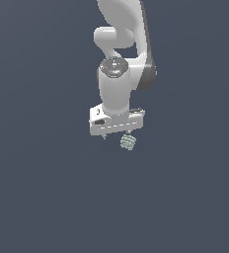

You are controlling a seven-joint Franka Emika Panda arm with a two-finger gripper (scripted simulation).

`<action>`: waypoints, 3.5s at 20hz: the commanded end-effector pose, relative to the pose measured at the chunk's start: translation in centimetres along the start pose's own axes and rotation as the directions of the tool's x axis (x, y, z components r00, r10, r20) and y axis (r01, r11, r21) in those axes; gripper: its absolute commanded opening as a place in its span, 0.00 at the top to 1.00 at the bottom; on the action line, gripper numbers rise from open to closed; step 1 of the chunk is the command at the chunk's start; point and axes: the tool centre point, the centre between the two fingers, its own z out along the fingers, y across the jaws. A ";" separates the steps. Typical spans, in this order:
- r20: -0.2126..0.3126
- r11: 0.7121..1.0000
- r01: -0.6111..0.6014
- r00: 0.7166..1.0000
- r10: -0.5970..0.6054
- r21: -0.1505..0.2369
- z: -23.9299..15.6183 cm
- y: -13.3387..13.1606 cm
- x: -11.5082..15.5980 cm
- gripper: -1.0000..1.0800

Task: Pick up the object and move it to a goal position.

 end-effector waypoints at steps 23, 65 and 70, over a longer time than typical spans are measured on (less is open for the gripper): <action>0.030 0.702 0.712 0.703 -0.711 -0.018 6.4 -5.3 -2.9 0.04; 0.032 0.567 0.823 0.568 -0.823 -0.014 12.7 -6.4 -3.7 1.00; 0.032 0.568 0.823 0.568 -0.822 -0.015 12.4 -6.2 -3.6 1.00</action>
